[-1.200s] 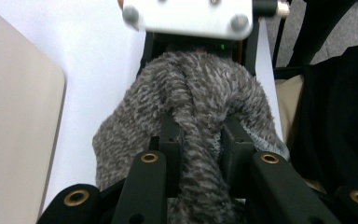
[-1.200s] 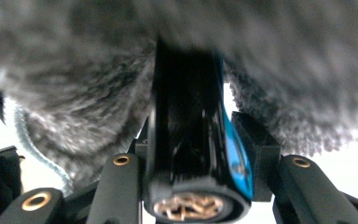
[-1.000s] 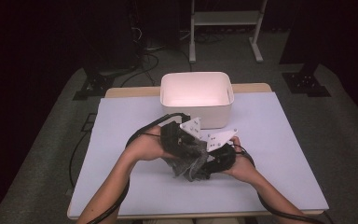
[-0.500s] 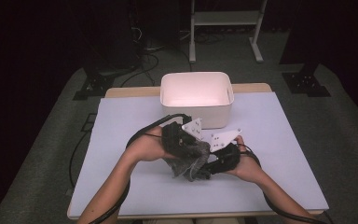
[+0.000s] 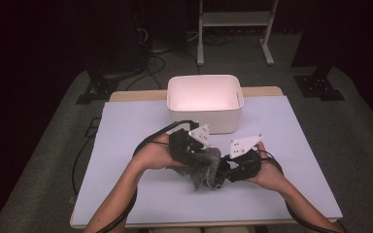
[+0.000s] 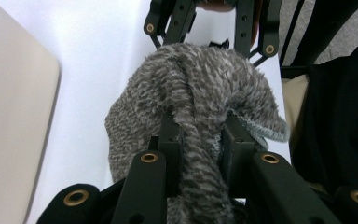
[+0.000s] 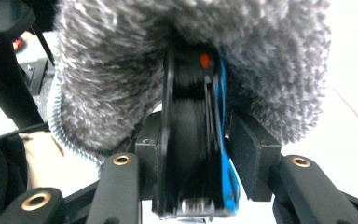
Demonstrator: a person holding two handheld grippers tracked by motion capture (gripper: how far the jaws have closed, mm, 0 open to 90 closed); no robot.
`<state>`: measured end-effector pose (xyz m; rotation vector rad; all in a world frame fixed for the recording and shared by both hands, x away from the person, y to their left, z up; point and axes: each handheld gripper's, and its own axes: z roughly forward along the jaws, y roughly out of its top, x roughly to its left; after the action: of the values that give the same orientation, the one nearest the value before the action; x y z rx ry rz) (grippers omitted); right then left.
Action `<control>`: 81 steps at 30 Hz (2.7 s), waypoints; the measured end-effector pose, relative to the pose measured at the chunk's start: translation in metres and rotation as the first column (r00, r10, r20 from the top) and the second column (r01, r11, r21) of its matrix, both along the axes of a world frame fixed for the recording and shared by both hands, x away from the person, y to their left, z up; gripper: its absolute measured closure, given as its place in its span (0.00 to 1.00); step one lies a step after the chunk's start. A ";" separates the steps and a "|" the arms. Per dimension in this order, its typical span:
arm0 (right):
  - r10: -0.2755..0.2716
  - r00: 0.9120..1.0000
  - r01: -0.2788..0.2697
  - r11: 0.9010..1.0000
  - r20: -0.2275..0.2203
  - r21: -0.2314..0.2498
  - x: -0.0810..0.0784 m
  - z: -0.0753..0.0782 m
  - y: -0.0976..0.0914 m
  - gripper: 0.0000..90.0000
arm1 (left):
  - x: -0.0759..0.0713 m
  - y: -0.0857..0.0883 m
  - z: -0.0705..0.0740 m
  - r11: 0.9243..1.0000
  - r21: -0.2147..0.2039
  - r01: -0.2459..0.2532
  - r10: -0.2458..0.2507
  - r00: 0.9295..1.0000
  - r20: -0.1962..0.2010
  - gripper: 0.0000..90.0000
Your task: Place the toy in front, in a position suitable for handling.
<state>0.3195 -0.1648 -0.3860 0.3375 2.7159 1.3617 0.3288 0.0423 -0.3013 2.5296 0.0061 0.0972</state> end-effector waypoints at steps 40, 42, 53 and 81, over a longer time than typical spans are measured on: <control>-0.026 0.996 0.018 0.995 -0.080 -0.100 -0.008 0.006 -0.059 0.72 | 0.005 0.004 -0.030 1.000 -0.023 -0.005 0.003 0.997 -0.076 0.82; -0.027 0.998 0.020 0.995 -0.063 -0.102 -0.011 0.005 -0.062 0.72 | 0.003 0.004 -0.031 1.000 -0.027 -0.002 0.000 0.997 -0.079 0.82; -0.096 0.994 0.094 0.994 -0.045 -0.060 -0.027 -0.026 -0.089 0.68 | -0.001 -0.024 -0.043 0.999 -0.022 0.046 -0.048 0.994 -0.095 0.82; -0.070 0.993 0.045 0.967 -0.091 -0.251 -0.022 -0.052 -0.056 0.61 | -0.002 -0.032 -0.047 0.997 0.006 0.071 -0.070 0.992 -0.102 0.82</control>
<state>0.2970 -0.2210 -0.4375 0.4689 2.8884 0.9996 0.3272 0.0102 -0.3485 2.5389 -0.0436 -0.0605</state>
